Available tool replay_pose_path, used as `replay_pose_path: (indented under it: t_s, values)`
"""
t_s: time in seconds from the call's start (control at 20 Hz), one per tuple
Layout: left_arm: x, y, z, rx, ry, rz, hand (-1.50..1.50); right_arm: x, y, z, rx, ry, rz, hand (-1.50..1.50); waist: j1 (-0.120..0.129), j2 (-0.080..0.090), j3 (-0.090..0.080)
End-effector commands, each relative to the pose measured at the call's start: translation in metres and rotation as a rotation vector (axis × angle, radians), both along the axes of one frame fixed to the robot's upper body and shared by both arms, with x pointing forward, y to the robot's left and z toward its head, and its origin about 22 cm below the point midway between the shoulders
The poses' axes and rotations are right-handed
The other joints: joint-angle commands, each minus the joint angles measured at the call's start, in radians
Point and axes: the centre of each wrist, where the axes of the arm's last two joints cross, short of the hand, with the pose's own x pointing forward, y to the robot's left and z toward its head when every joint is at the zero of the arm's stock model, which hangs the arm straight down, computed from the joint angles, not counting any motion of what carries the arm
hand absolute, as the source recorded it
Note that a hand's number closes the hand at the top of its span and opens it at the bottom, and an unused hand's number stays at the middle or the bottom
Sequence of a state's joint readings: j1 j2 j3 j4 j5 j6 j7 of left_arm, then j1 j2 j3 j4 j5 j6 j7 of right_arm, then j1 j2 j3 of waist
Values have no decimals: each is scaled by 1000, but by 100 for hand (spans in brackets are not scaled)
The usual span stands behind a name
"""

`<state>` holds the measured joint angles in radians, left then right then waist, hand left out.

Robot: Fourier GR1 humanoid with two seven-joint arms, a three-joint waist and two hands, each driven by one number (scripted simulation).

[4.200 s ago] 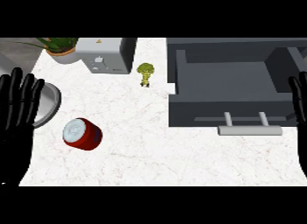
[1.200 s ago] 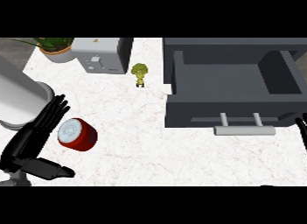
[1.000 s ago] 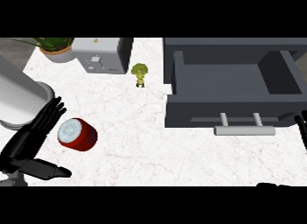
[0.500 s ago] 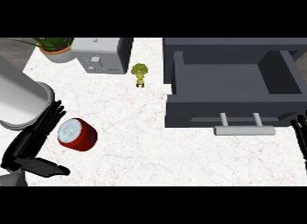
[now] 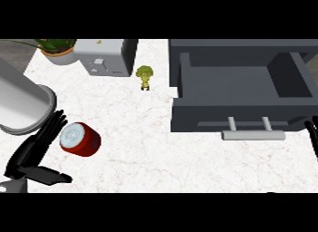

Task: Pick up the can, place it into the drawer and close the drawer

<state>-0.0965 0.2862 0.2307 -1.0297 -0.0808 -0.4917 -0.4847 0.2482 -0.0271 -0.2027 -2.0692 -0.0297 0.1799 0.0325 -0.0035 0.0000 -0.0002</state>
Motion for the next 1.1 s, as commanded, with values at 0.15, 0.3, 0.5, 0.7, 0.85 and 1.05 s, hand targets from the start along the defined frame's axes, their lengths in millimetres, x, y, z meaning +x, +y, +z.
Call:
replay_pose_path:
  t_s: [0.15, 0.3, 0.5, 0.7, 0.85, 1.05]
  values:
    - [15, 8, -20, -16, 62, 30, -150, -9, -9, -8, 7, 7, -4, -150, -6, 1, 0]
    - [3, -5, -32, -20, 47, 17, -150, -11, 1, 18, 2, -12, 0, -150, -2, 0, 0]
    - [29, -17, -34, -6, 26, 27, -150, -13, 4, 15, 14, -20, 7, -150, -7, 1, 0]
    - [22, -6, -35, -7, 28, 20, -150, -9, 4, 11, -9, -8, -1, -150, -3, 0, 0]
    - [48, -9, -19, -17, 27, 21, -150, -8, -2, 21, 2, -6, -4, -150, -3, 0, 0]
    - [39, -6, -37, -13, 42, 14, -150, -5, 3, 12, 4, 18, 9, -150, -7, 2, -1]
